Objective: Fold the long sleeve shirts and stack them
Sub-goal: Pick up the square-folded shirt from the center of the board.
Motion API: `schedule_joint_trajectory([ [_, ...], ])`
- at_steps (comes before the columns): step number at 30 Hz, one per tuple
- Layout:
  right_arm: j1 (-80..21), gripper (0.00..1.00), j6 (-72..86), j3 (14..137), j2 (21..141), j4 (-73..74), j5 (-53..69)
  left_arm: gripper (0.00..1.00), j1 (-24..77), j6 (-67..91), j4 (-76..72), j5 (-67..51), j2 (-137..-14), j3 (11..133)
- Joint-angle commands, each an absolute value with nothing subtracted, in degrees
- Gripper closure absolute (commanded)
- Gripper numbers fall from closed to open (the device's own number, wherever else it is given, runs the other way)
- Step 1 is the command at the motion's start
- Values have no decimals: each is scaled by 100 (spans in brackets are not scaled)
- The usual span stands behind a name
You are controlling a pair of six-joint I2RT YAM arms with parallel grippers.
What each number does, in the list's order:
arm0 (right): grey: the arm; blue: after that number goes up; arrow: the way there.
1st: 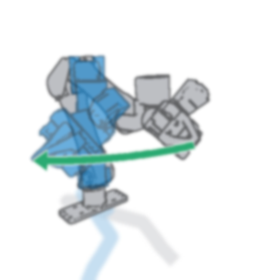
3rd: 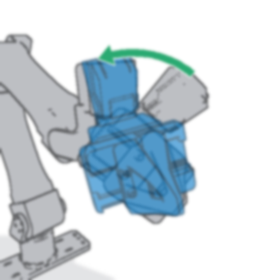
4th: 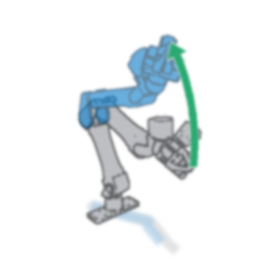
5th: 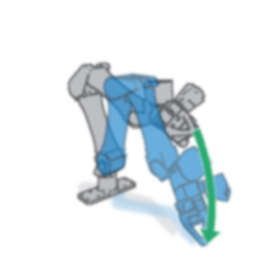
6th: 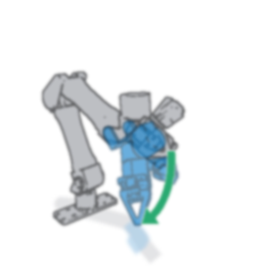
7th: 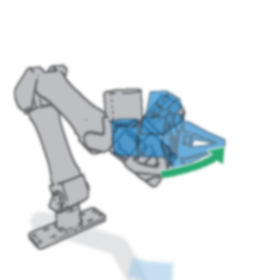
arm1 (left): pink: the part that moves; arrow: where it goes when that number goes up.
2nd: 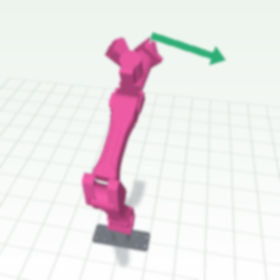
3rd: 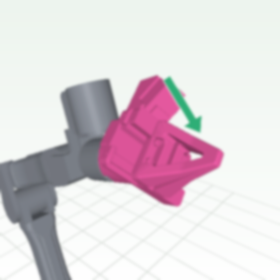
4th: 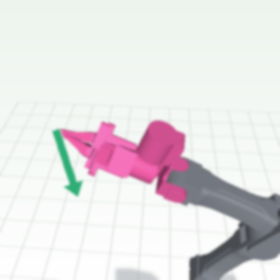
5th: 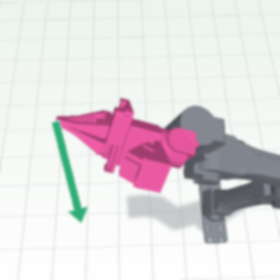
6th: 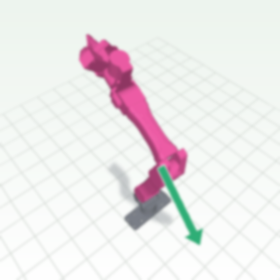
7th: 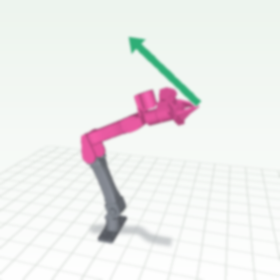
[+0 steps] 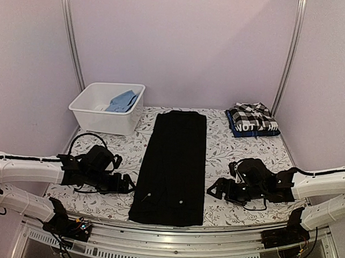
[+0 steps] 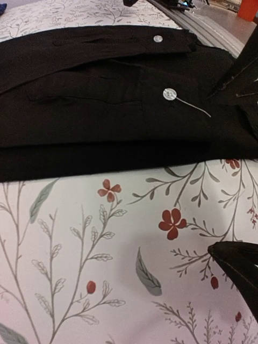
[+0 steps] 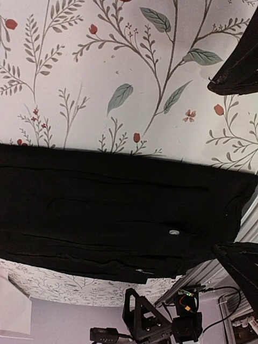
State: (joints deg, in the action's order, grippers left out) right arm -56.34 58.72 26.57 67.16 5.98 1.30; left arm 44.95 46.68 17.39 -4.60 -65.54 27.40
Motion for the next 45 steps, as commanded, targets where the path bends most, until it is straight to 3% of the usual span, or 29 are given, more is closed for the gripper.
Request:
schedule_joint_trajectory([
  [1, -5678, 10, 6081, 2874, 6851, 351, 602, 17, 4418, 4556, 1562, -1300, -6913, 2701],
  [6, -5678, 15, 6074, 2831, 7113, 132, 1414, 27, 4363, 4777, 1690, -1765, -7003, 2664],
  [14, -5678, 38, 6167, 2742, 7654, -317, 1919, 42, 4023, 5010, 1338, -2220, -7227, 2499],
  [30, -5501, 47, 6190, 2649, 8583, -1145, 2331, 66, 3936, 5246, 816, -2538, -7887, 2375],
  [45, -5302, 61, 6331, 2282, 8975, -1941, 2526, 87, 4600, 5825, 231, -2600, -8496, 2548],
])
